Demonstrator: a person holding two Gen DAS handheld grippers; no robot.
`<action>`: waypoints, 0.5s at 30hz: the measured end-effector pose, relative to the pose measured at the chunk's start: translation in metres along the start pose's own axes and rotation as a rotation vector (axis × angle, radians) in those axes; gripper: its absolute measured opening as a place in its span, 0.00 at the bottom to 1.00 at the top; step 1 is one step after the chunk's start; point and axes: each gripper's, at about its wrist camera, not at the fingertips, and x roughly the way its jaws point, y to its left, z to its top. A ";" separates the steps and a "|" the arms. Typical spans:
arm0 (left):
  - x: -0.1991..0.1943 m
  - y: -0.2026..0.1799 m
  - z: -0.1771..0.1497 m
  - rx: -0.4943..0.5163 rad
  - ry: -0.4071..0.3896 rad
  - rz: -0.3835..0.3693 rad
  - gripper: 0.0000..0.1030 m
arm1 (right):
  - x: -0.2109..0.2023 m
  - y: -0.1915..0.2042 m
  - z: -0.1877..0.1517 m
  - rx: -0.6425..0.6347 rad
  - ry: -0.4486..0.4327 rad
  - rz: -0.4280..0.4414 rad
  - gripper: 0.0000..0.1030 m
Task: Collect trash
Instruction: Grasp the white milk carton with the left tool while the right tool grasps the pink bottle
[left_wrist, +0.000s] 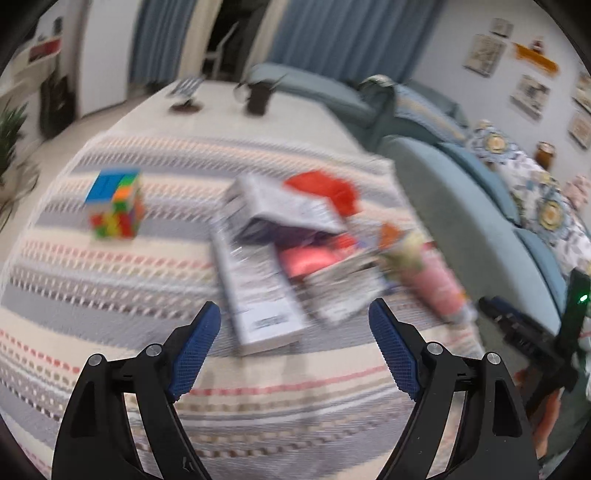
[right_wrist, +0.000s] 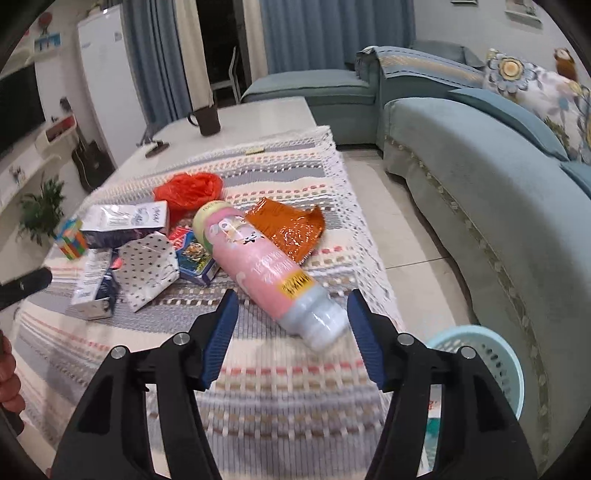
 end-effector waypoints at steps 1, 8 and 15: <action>0.007 0.007 -0.001 -0.010 0.015 0.001 0.78 | 0.005 0.001 0.002 0.001 0.006 0.002 0.56; 0.053 0.014 0.004 -0.027 0.081 -0.008 0.78 | 0.036 -0.004 0.016 0.004 0.053 0.036 0.57; 0.083 0.003 0.002 0.032 0.152 0.088 0.70 | 0.054 0.012 0.021 -0.055 0.135 0.115 0.57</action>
